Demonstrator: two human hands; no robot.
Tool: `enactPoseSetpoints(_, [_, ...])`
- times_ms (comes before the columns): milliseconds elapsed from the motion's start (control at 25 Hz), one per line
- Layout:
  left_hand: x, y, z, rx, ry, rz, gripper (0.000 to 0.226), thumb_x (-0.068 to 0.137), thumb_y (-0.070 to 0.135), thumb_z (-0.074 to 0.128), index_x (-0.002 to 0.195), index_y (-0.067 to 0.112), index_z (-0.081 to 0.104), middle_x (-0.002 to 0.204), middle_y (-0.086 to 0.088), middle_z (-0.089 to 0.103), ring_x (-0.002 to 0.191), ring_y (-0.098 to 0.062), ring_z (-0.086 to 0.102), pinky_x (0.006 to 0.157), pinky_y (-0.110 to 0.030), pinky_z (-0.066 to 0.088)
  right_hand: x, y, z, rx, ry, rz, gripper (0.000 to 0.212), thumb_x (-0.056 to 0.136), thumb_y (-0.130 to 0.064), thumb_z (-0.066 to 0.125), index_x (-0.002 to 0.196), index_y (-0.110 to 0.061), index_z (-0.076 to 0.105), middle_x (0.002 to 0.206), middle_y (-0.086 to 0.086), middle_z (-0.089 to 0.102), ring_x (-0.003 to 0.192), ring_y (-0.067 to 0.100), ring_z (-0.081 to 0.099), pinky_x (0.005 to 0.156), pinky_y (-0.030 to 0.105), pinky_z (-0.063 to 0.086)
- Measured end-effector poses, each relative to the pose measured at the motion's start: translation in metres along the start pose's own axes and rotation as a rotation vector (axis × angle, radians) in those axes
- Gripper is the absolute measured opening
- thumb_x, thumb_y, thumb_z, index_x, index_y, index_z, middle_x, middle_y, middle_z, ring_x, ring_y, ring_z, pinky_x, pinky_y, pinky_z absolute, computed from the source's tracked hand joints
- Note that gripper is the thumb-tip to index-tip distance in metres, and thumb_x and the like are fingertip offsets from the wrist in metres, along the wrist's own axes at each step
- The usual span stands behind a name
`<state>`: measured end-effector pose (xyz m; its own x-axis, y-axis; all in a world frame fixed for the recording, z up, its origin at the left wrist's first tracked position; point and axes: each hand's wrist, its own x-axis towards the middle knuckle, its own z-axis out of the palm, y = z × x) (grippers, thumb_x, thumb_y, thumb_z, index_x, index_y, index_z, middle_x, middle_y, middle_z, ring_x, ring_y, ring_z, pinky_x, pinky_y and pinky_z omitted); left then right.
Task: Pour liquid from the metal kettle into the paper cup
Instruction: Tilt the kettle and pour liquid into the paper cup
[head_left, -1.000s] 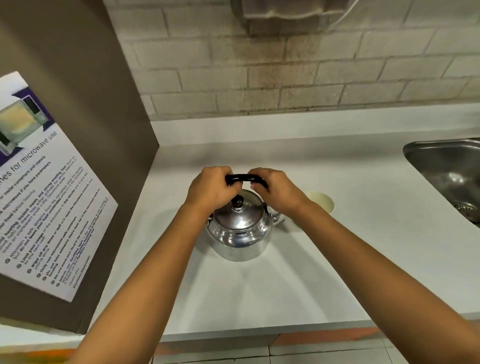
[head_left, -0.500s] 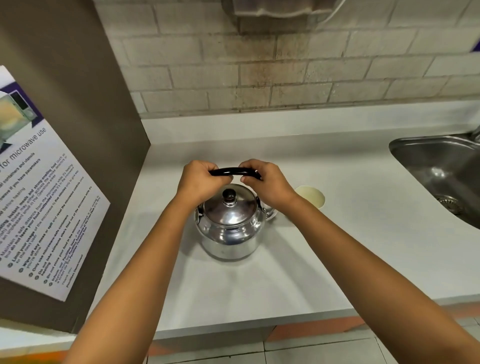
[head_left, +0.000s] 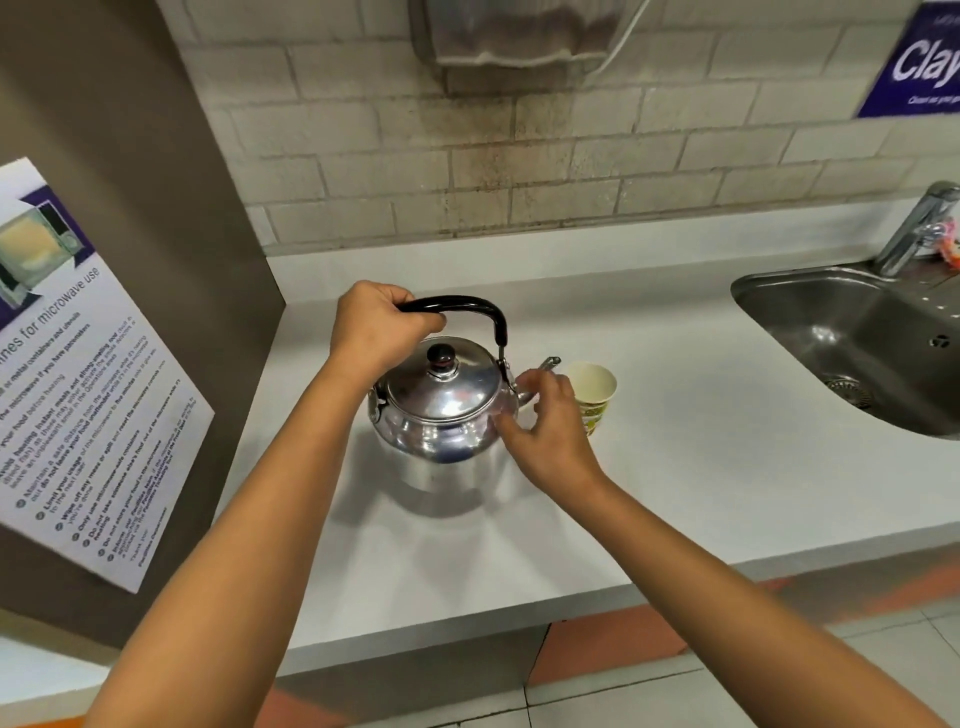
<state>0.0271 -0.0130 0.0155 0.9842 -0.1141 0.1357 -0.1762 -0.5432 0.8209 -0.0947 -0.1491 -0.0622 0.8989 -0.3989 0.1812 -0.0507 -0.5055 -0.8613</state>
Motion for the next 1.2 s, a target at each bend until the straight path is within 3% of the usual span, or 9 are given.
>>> enactPoseSetpoints(80, [-0.002,0.006,0.003,0.014,0.008,0.008,0.032,0.064,0.021,0.078,0.041,0.02,0.055,0.041,0.002,0.042,0.041,-0.013,0.037,0.045,-0.021,0.031,-0.009,0.008,0.002,0.051,-0.081,0.102,0.048,0.079,-0.029,0.062,0.122,-0.018,0.042,0.122,0.008,0.042,0.11,0.018,0.042,0.092,0.027,0.035])
enactPoseSetpoints(200, [-0.004,0.013,0.01,0.041,0.017,0.008,0.029,0.064,0.021,0.077,0.043,0.02,0.057,0.042,0.003,0.044,0.043,-0.014,0.039,0.046,-0.02,0.033,-0.015,0.012,0.002,0.102,-0.177,0.067,0.059,0.079,-0.034,0.061,0.131,-0.026,0.033,0.111,-0.003,0.04,0.107,0.015,0.045,0.087,0.025,0.036])
enactPoseSetpoints(320, [-0.002,0.022,0.017,0.101,-0.002,0.029,0.023,0.065,0.02,0.076,0.048,0.019,0.06,0.045,0.001,0.048,0.045,-0.014,0.043,0.045,-0.019,0.033,-0.011,0.009,0.001,0.247,-0.215,0.089,0.057,0.079,-0.023,0.063,0.128,-0.025,0.034,0.104,-0.012,0.046,0.101,0.012,0.048,0.071,0.004,0.04])
enactPoseSetpoints(400, [0.0,0.03,0.023,0.145,-0.011,0.05,0.022,0.065,0.02,0.075,0.048,0.02,0.06,0.045,0.002,0.049,0.043,-0.012,0.043,0.043,-0.017,0.032,-0.007,0.008,0.001,0.363,-0.229,0.131,0.059,0.08,-0.017,0.063,0.13,-0.023,0.031,0.117,-0.006,0.05,0.105,0.012,0.049,0.07,-0.003,0.04])
enactPoseSetpoints(520, [0.004,0.04,0.03,0.204,-0.029,0.074,0.024,0.065,0.02,0.074,0.046,0.021,0.059,0.046,0.002,0.05,0.043,-0.011,0.043,0.043,-0.018,0.032,0.0,0.012,0.001,0.412,-0.234,0.153,0.063,0.081,-0.016,0.061,0.134,-0.02,0.025,0.134,0.005,0.048,0.118,0.02,0.05,0.092,0.019,0.041])
enactPoseSetpoints(600, [0.007,0.046,0.034,0.254,-0.033,0.091,0.024,0.065,0.02,0.073,0.046,0.019,0.059,0.046,0.001,0.049,0.044,-0.012,0.043,0.043,-0.018,0.032,0.004,0.014,0.002,0.421,-0.242,0.141,0.061,0.082,-0.016,0.06,0.133,-0.02,0.025,0.133,0.006,0.049,0.118,0.022,0.051,0.094,0.025,0.041])
enactPoseSetpoints(800, [0.011,0.059,0.045,0.383,-0.056,0.15,0.019,0.066,0.019,0.067,0.049,0.017,0.058,0.048,0.0,0.047,0.046,-0.015,0.044,0.042,-0.019,0.033,0.012,0.02,0.003,0.447,-0.228,0.143,0.048,0.083,-0.015,0.058,0.12,-0.026,0.031,0.116,-0.003,0.052,0.108,0.019,0.055,0.07,0.002,0.042])
enactPoseSetpoints(960, [0.015,0.066,0.052,0.445,-0.086,0.173,0.012,0.066,0.019,0.066,0.055,0.014,0.062,0.05,0.0,0.049,0.05,-0.018,0.047,0.042,-0.02,0.032,0.017,0.023,0.004,0.445,-0.235,0.155,0.049,0.083,-0.013,0.058,0.125,-0.016,0.033,0.122,0.005,0.053,0.107,0.019,0.053,0.066,-0.003,0.04])
enactPoseSetpoints(1200, [0.02,0.079,0.062,0.522,-0.122,0.217,0.014,0.068,0.019,0.066,0.056,0.014,0.062,0.051,-0.002,0.048,0.053,-0.023,0.047,0.044,-0.021,0.032,0.023,0.027,0.003,0.485,-0.231,0.176,0.054,0.084,-0.015,0.056,0.13,-0.018,0.029,0.124,0.003,0.052,0.11,0.024,0.055,0.088,0.03,0.044])
